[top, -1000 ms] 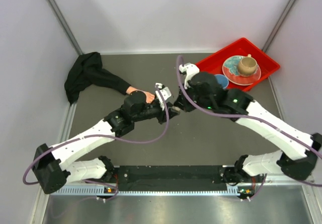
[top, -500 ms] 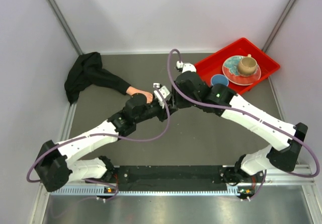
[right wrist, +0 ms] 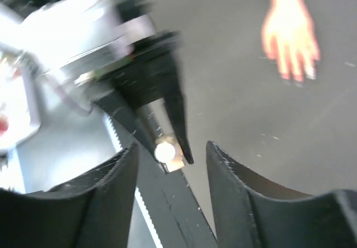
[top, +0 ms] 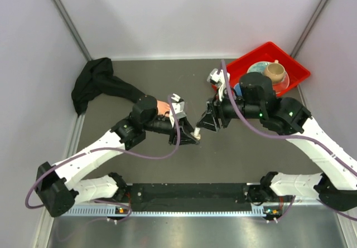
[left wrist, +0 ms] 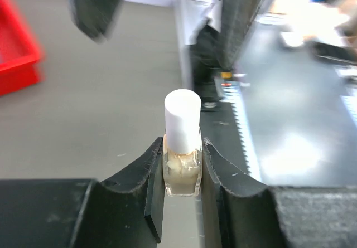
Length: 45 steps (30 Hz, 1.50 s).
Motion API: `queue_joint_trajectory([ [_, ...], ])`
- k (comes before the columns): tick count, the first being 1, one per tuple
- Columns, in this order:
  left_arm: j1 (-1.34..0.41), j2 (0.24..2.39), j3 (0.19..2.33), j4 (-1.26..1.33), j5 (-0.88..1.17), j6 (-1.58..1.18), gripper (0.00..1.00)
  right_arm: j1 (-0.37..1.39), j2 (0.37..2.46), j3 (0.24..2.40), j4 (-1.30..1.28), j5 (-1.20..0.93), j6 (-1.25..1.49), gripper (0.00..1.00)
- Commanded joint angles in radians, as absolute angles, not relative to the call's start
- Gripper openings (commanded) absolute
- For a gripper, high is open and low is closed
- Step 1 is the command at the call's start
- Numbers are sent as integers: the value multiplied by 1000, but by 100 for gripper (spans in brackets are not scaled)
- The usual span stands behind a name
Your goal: Paint the nails
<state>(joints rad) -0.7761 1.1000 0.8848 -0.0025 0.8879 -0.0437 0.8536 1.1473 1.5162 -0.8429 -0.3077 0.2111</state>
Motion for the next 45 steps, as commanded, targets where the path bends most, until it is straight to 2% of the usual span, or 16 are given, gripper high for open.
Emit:
queue_joint_trajectory([
  [1, -750, 1146, 933, 112, 1196, -170, 0, 845, 1144, 1462, -807, -552, 92, 47],
  [8, -750, 1190, 963, 155, 1236, -215, 0, 845, 1163, 1456, -819, -644, 49, 46],
  [11, -750, 1183, 965, 153, 1230, -210, 0, 845, 1163, 1442, -824, -641, 43, 32],
  [15, -750, 1180, 962, 146, 1215, -198, 0, 845, 1154, 1431, -818, -638, 41, 26],
  [17, -750, 1184, 968, 120, 1198, -177, 0, 845, 1154, 1430, -818, -627, 43, 14],
  [18, -749, 1181, 969, 111, 1183, -167, 0, 845, 1154, 1428, -816, -620, 48, 2],
  [20, -749, 1160, 966, 77, 1050, -123, 0, 847, 1157, 1422, -808, -576, 63, 0],
  [24, -753, 1114, 937, 55, 565, -38, 0, 851, 1166, 1385, -738, -298, 278, 0],
  [25, -753, 1105, 927, 72, 487, -29, 0, 883, 1166, 1384, -744, -47, 340, 0],
  [27, -755, 1100, 891, 144, 340, -26, 0, 931, 1175, 1388, -773, 183, 522, 0],
  [29, -755, 1100, 852, 246, 296, -26, 0, 1003, 1201, 1411, -827, 438, 606, 0],
  [33, -753, 1124, 839, 305, 330, -11, 0, 1022, 1247, 1486, -845, 482, 655, 0],
  [35, -753, 1132, 824, 319, 348, -8, 0, 1020, 1247, 1506, -838, 448, 623, 16],
  [39, -753, 1131, 818, 308, 406, -8, 0, 1000, 1223, 1575, -805, 244, 383, 60],
  [42, -752, 1121, 816, 313, 515, -11, 0, 945, 1206, 1624, -853, 39, 203, 68],
  [45, -752, 1121, 831, 304, 630, -31, 0, 855, 1164, 1599, -862, -208, 75, 64],
])
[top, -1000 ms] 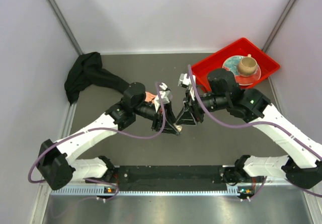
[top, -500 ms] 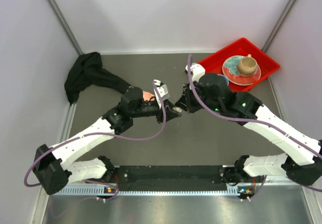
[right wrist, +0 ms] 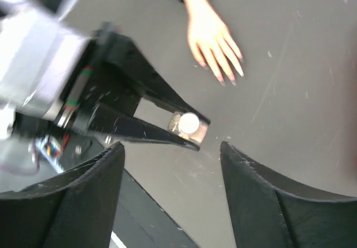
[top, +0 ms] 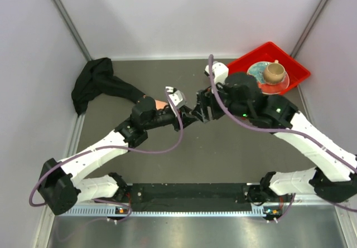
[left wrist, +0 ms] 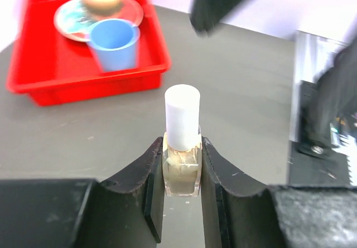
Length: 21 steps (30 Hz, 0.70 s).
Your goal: Paint the nails
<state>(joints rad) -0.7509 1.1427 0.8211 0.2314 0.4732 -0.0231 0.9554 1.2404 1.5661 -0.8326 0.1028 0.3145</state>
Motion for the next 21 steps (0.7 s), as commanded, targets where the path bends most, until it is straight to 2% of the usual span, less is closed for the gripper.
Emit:
queue_joint_trajectory([
  [1, -752, 1123, 841, 295, 658, -40, 0, 838, 1154, 1586, -859, -323, 54, 60],
  [2, -752, 1124, 848, 290, 723, -44, 0, 824, 1149, 1579, -862, -374, 37, 55],
  [3, -752, 1124, 853, 288, 750, -52, 0, 810, 1149, 1574, -868, -415, 6, 42],
  [5, -752, 1126, 867, 287, 832, -78, 0, 802, 1150, 1562, -868, -469, -36, 38],
  [12, -750, 1114, 891, 255, 917, -98, 0, 801, 1201, 1554, -854, -633, -72, 43],
  [21, -746, 1100, 893, 250, 962, -106, 0, 799, 1220, 1545, -862, -604, -84, 46],
])
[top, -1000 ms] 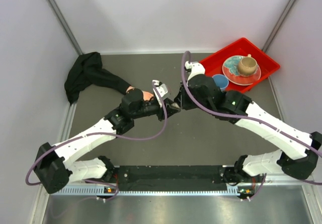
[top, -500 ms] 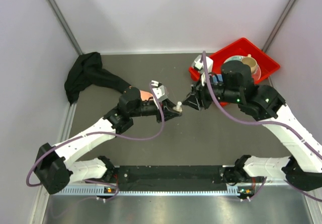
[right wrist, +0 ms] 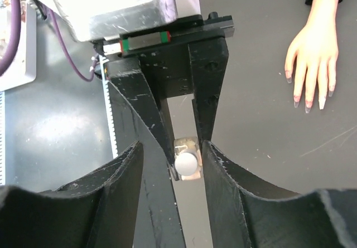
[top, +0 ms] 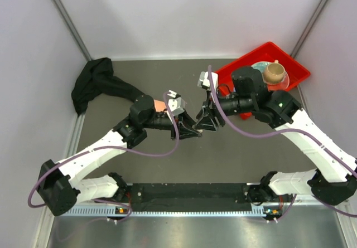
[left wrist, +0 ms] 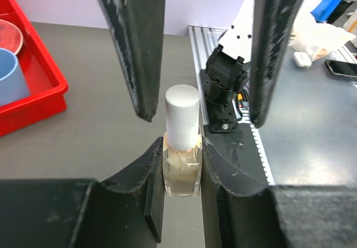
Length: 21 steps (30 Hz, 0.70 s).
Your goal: Paint the nails
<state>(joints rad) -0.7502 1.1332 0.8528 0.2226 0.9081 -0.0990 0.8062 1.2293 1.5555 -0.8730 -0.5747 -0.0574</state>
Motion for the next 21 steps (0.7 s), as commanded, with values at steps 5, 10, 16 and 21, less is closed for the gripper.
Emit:
queue_joint_trajectory([
  [5, -744, 1094, 896, 247, 966, -104, 0, 796, 1207, 1531, -867, -575, -84, 42],
  [10, -744, 1092, 902, 242, 939, -101, 0, 799, 1195, 1505, -858, -595, -71, 15],
  [16, -745, 1060, 888, 196, 587, -29, 0, 872, 1190, 1465, -758, -221, 164, 0],
  [21, -746, 1060, 853, 293, 391, -37, 0, 1112, 1282, 1569, -906, 674, 662, 0],
])
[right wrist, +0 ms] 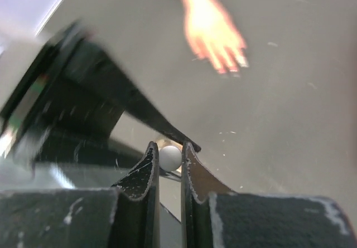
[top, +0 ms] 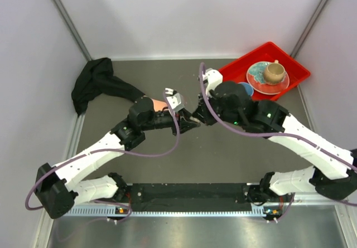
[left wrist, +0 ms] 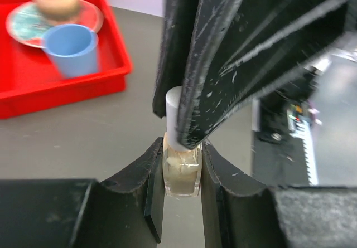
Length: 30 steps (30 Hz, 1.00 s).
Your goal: Paint the nails
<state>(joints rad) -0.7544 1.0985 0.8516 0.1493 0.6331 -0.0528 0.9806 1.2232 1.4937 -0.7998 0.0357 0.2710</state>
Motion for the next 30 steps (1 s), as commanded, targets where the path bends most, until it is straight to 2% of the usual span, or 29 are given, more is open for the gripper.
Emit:
queue_joint_trajectory([
  [1, -746, 1065, 853, 302, 373, -40, 0, 1120, 1302, 1613, -925, 675, 720, 0],
  [6, -746, 1072, 859, 301, 391, -46, 0, 1127, 1335, 1655, -934, 629, 707, 0],
  [7, -746, 1068, 856, 289, 397, -43, 0, 1126, 1318, 1643, -908, 605, 671, 3],
  [9, -746, 1065, 854, 276, 409, -40, 0, 1111, 1305, 1649, -873, 493, 620, 18],
  [10, -746, 1062, 856, 267, 423, -40, 0, 1101, 1298, 1655, -859, 430, 521, 37],
  [13, -744, 1052, 870, 218, 506, -43, 0, 1039, 1266, 1681, -905, 286, 381, 67],
  [17, -744, 1043, 893, 163, 679, -61, 0, 885, 1192, 1664, -908, 7, 224, 68],
  [18, -744, 1043, 896, 163, 763, -70, 0, 846, 1165, 1655, -902, -170, 197, 67],
  [19, -744, 1043, 900, 160, 805, -80, 0, 804, 1151, 1619, -878, -263, 131, 63],
  [21, -744, 1054, 922, 158, 927, -120, 0, 798, 1134, 1588, -870, -470, 68, 61],
  [23, -744, 1065, 936, 172, 991, -170, 0, 798, 1138, 1557, -859, -569, 28, 60],
  [30, -744, 1071, 951, 189, 1069, -221, 0, 798, 1164, 1523, -796, -707, 12, 54],
])
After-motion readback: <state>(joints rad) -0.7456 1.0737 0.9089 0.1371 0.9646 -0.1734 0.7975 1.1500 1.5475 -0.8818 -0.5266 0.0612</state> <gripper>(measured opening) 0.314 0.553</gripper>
